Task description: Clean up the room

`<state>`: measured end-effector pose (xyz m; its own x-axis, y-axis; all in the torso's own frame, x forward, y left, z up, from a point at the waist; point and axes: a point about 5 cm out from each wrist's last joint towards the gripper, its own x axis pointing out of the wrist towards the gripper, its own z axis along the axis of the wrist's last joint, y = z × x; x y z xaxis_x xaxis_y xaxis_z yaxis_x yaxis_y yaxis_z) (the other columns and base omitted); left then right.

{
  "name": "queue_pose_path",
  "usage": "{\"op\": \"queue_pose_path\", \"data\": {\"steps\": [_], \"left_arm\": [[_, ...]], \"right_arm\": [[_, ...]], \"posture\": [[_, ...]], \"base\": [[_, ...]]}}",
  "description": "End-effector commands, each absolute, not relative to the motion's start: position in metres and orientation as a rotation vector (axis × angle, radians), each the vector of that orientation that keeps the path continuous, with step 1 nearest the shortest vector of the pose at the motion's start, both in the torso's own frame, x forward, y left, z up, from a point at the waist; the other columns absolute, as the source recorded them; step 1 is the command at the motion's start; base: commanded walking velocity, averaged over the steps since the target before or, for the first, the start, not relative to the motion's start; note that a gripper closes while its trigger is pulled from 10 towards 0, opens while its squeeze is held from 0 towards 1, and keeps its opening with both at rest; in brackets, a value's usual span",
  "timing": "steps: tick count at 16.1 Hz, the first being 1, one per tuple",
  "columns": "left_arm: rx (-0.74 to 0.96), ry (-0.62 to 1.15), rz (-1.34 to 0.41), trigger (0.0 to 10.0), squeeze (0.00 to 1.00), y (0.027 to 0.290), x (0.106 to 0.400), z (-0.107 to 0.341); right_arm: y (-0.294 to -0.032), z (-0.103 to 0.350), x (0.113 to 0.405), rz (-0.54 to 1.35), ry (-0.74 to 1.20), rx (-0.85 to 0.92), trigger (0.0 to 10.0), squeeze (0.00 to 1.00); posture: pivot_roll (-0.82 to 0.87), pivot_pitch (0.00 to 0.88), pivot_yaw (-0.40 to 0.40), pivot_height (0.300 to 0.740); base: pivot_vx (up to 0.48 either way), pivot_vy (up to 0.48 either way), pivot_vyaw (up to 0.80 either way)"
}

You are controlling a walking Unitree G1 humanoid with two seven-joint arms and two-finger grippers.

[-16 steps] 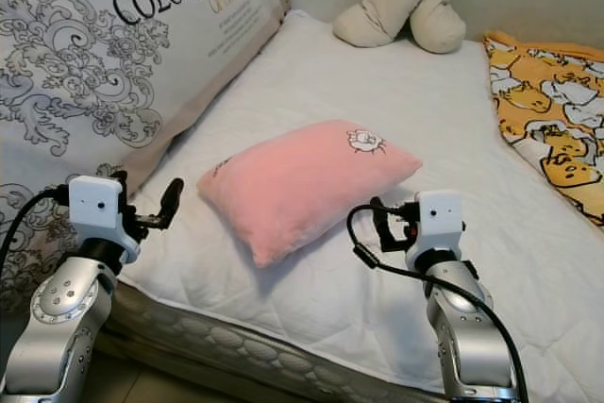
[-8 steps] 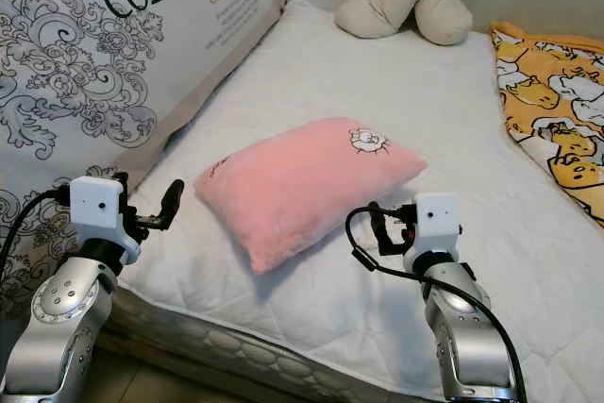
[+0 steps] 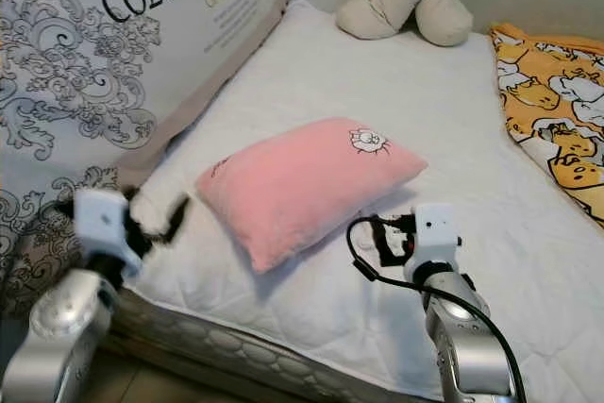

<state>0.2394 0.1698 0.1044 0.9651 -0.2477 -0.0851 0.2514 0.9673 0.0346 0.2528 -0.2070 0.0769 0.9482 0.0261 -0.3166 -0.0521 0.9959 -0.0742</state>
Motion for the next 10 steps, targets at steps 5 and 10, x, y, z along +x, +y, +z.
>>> {"op": "queue_pose_path", "data": {"steps": [5, 10], "left_arm": [[0.133, 0.089, -0.600, 10.0, 0.00, 0.151, 0.239, 0.116], [0.170, 0.108, -0.732, 10.0, 0.00, 0.159, 0.230, 0.125]], "right_arm": [[-0.205, 0.062, 0.315, 0.069, 0.362, -0.145, 10.0, 1.00], [-0.203, 0.060, 0.334, 0.150, 0.440, -0.220, 10.0, 1.00]], "posture": [[-0.06, 0.091, 0.033, 0.740], [-0.03, 0.091, 0.005, 0.740]], "base": [[0.000, 0.000, 0.00], [0.000, 0.000, 0.00]]}}
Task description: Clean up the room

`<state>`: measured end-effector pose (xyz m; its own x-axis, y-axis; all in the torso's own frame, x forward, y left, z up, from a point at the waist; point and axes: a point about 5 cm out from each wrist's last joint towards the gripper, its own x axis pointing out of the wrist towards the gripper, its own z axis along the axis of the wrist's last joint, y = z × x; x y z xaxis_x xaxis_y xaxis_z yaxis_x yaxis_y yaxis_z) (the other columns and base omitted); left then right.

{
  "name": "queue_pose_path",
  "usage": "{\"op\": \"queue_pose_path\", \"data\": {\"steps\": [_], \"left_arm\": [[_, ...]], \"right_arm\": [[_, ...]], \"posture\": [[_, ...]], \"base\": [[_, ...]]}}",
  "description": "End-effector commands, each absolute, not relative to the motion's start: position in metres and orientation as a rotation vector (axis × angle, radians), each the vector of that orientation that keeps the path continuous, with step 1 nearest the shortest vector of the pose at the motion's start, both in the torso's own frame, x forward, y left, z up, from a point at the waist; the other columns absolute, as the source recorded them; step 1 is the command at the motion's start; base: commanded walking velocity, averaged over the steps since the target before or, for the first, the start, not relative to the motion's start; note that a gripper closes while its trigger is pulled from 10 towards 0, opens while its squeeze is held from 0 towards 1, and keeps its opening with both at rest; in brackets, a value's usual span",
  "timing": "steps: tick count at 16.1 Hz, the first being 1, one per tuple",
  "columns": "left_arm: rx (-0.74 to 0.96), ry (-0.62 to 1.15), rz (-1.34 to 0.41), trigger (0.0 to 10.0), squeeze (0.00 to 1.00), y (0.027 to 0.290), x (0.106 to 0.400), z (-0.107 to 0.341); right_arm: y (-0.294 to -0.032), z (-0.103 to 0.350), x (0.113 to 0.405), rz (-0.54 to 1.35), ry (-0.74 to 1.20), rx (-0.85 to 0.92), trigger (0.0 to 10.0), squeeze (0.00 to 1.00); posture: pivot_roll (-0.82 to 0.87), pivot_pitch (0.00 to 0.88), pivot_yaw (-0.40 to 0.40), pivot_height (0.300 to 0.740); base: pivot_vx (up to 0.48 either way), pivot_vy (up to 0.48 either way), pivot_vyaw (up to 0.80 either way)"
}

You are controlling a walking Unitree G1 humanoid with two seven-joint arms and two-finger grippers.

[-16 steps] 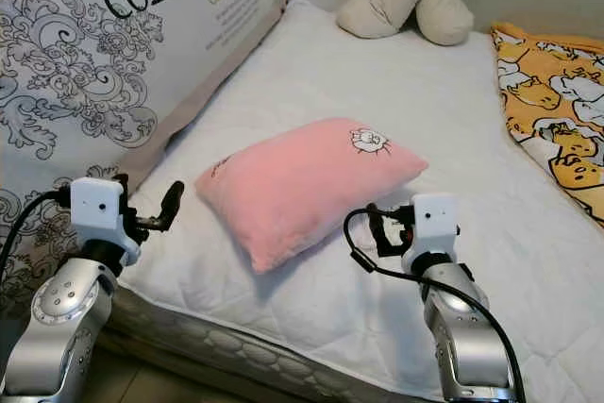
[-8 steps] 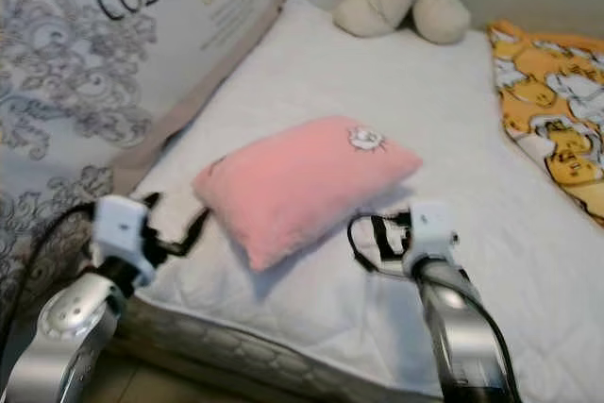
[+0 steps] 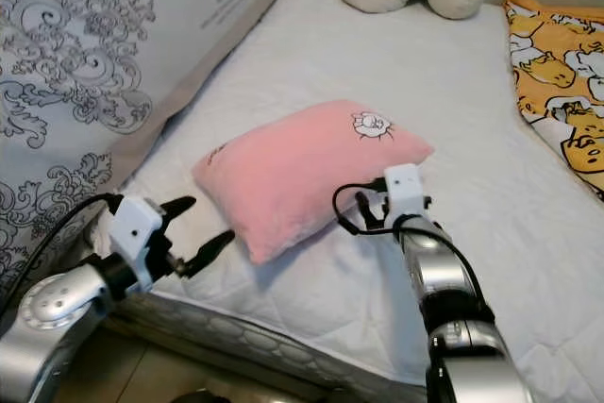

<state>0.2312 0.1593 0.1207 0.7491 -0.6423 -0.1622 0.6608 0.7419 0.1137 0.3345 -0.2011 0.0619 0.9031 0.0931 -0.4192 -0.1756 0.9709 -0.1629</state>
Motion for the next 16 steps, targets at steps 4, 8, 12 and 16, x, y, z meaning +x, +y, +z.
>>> {"op": "queue_pose_path", "data": {"steps": [4, 8, 12, 16], "left_arm": [[0.142, 0.146, -0.858, 10.0, 0.00, 0.156, 0.225, 0.124], [0.135, 0.170, -0.886, 10.0, 0.00, 0.158, 0.222, 0.126], [0.162, 0.171, -0.846, 10.0, 0.00, 0.160, 0.229, 0.125], [0.147, 0.158, -0.792, 10.0, 0.00, 0.155, 0.237, 0.125]], "right_arm": [[-0.203, 0.063, 0.343, 0.181, 0.472, -0.297, 10.0, 1.00], [-0.220, 0.073, 0.351, 0.099, 0.474, -0.305, 10.0, 1.00], [-0.240, 0.084, 0.350, -0.030, 0.352, -0.173, 10.0, 0.00], [-0.238, 0.083, 0.348, -0.030, 0.335, -0.152, 10.0, 0.00]], "posture": [[-0.03, 0.103, -0.002, 0.740], [-0.01, 0.097, -0.003, 0.740], [-0.01, 0.070, -0.010, 0.740], [-0.01, 0.042, -0.006, 0.740]], "base": [[0.000, 0.000, 0.00], [0.000, 0.000, 0.00], [0.000, 0.000, 0.00], [0.000, 0.000, 0.00]]}}
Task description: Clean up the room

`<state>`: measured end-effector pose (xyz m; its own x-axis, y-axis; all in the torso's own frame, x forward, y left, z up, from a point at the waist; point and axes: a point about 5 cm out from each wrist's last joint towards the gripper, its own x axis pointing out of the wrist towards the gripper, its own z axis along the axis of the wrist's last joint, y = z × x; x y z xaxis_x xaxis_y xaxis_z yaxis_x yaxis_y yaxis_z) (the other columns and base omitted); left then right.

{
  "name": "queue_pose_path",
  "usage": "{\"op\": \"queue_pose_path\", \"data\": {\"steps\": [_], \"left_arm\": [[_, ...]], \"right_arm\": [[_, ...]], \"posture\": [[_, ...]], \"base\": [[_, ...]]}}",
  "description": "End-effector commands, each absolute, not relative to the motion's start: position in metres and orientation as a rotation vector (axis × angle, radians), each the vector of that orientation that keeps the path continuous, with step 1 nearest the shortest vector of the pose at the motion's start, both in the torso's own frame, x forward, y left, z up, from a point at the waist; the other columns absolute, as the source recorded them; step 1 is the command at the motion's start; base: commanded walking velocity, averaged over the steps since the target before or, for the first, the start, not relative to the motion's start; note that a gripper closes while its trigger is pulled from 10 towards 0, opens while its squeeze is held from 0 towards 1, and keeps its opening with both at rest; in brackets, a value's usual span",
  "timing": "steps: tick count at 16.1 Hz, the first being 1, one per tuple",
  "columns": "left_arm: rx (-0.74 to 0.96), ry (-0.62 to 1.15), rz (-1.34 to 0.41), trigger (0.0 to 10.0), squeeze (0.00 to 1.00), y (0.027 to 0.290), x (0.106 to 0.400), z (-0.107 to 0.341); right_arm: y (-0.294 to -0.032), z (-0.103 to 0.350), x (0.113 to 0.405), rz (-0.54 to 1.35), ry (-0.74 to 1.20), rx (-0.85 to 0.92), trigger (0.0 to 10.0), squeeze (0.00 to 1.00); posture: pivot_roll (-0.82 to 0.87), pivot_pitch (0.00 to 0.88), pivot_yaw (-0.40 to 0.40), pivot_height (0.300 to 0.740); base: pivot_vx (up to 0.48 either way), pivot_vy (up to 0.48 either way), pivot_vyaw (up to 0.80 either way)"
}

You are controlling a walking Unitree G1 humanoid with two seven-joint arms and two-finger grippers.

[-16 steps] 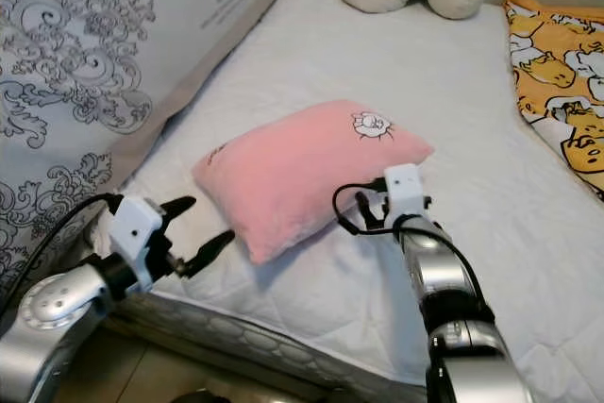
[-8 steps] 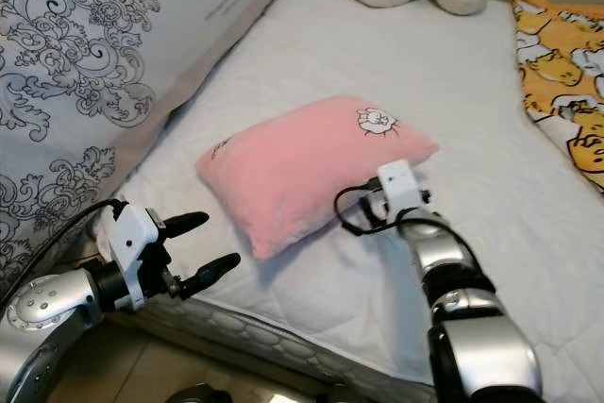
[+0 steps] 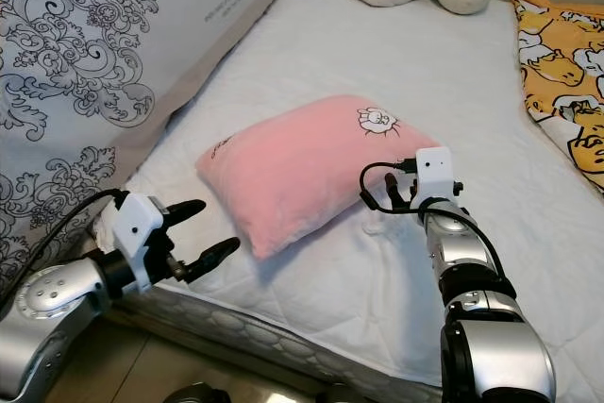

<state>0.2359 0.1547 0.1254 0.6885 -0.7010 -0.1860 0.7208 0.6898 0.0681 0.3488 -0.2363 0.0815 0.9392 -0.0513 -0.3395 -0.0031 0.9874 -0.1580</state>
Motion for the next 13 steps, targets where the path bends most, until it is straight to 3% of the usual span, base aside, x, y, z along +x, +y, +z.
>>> {"op": "queue_pose_path", "data": {"steps": [1, 6, 7, 8, 9, 12, 13], "left_arm": [[0.145, 0.158, -0.793, 10.0, 0.00, 0.155, 0.238, 0.124], [0.130, 0.184, -0.888, 10.0, 0.00, 0.150, 0.234, 0.127], [0.147, 0.195, -0.921, 10.0, 0.00, 0.150, 0.232, 0.130], [0.154, 0.197, -0.932, 10.0, 0.00, 0.151, 0.231, 0.131], [0.157, 0.202, -0.941, 10.0, 0.00, 0.153, 0.229, 0.132], [0.144, 0.227, -0.977, 10.0, 0.00, 0.154, 0.226, 0.131], [0.158, 0.239, -0.989, 10.0, 0.00, 0.154, 0.225, 0.129]], "right_arm": [[-0.237, 0.083, 0.348, -0.029, 0.333, -0.153, 10.0, 0.00], [-0.220, 0.067, 0.348, 0.088, 0.496, -0.206, 10.0, 0.00], [-0.220, 0.067, 0.349, 0.094, 0.530, -0.228, 10.0, 0.68], [-0.221, 0.067, 0.350, 0.090, 0.539, -0.244, 10.0, 0.68], [-0.225, 0.066, 0.349, 0.066, 0.565, -0.222, 10.0, 1.00], [-0.219, 0.055, 0.342, 0.118, 0.640, -0.152, 10.0, 1.00], [-0.220, 0.051, 0.340, 0.107, 0.656, -0.164, 10.0, 0.04]], "posture": [[-0.01, 0.042, -0.006, 0.740], [0.01, 0.075, 0.019, 0.740], [0.02, 0.090, 0.012, 0.740], [0.02, 0.090, 0.012, 0.740], [0.02, 0.103, 0.007, 0.740], [0.03, 0.126, 0.015, 0.740], [0.03, 0.129, 0.015, 0.740]], "base": [[0.000, 0.000, 0.00], [0.000, 0.000, 0.00], [0.000, 0.000, 0.00], [0.000, 0.000, 0.00], [0.000, 0.000, 0.00], [0.000, 0.000, 0.00], [0.000, 0.000, 0.00]]}}
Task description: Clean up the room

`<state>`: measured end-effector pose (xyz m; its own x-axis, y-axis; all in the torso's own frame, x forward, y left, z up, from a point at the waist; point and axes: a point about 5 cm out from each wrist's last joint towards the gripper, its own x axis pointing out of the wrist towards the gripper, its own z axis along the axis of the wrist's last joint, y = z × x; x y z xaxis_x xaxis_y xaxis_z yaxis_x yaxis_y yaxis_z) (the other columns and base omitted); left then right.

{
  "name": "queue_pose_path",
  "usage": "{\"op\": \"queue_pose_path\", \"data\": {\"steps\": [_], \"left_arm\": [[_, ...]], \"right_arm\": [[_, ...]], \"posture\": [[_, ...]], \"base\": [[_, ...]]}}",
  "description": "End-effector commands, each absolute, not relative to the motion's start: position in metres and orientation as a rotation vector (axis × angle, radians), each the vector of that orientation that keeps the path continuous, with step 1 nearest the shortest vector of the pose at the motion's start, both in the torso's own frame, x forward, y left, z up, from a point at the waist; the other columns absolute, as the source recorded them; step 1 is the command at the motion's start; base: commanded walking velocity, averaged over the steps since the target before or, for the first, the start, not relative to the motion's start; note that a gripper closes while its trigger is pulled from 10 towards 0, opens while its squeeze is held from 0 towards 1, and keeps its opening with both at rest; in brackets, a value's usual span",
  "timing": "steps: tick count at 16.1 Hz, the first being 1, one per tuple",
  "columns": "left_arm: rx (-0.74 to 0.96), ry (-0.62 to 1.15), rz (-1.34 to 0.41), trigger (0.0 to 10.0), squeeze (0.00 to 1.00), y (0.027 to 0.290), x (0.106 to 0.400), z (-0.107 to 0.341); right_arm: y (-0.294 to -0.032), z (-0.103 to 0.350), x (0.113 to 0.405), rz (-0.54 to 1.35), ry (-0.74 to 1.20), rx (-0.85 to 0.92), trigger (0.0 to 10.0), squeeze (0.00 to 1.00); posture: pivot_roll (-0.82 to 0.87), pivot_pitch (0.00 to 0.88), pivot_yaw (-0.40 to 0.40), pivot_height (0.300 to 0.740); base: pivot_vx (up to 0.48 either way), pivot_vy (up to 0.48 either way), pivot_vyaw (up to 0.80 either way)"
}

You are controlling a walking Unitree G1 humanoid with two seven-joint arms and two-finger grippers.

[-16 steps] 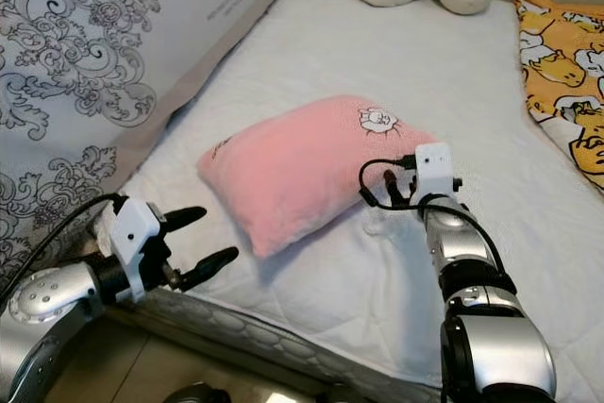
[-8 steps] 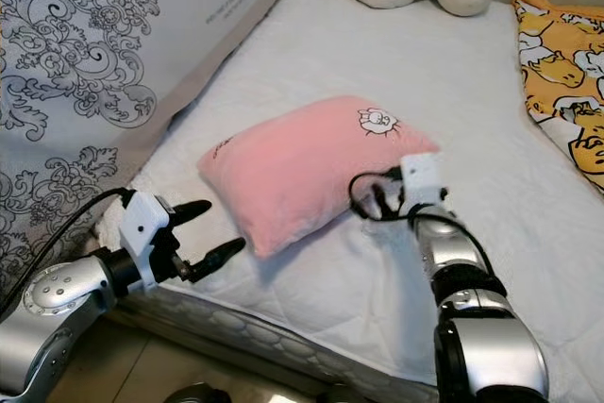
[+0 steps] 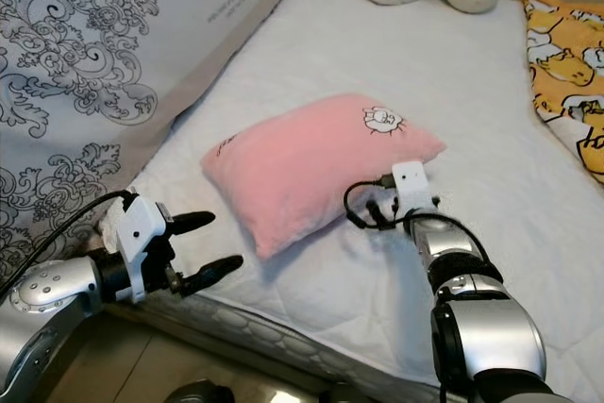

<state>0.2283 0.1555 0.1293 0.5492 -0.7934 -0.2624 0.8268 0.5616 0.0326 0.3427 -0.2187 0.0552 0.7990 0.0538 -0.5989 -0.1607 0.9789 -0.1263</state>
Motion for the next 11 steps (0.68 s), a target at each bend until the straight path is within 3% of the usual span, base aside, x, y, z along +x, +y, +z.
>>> {"op": "queue_pose_path", "data": {"steps": [1, 4, 6, 11], "left_arm": [[0.164, 0.242, -0.996, 10.0, 0.00, 0.153, 0.224, 0.128], [0.160, 0.242, -0.986, 10.0, 0.00, 0.151, 0.225, 0.125], [0.147, 0.248, -1.015, 10.0, 0.00, 0.148, 0.226, 0.125], [0.164, 0.254, -1.055, 10.0, 0.00, 0.145, 0.221, 0.133]], "right_arm": [[-0.221, 0.049, 0.338, 0.099, 0.670, -0.171, 10.0, 0.00], [-0.232, 0.054, 0.339, 0.011, 0.635, -0.134, 10.0, 0.00], [-0.228, 0.050, 0.336, 0.043, 0.644, 0.047, 10.0, 0.00], [-0.240, 0.047, 0.331, -0.017, 0.712, -0.009, 10.0, 0.00]], "posture": [[0.03, 0.126, 0.015, 0.740], [0.04, 0.131, 0.017, 0.740], [0.04, 0.149, 0.023, 0.740], [0.06, 0.162, 0.020, 0.740]], "base": [[0.000, 0.000, 0.00], [0.000, 0.000, 0.00], [0.000, 0.000, 0.00], [0.000, 0.000, 0.00]]}}
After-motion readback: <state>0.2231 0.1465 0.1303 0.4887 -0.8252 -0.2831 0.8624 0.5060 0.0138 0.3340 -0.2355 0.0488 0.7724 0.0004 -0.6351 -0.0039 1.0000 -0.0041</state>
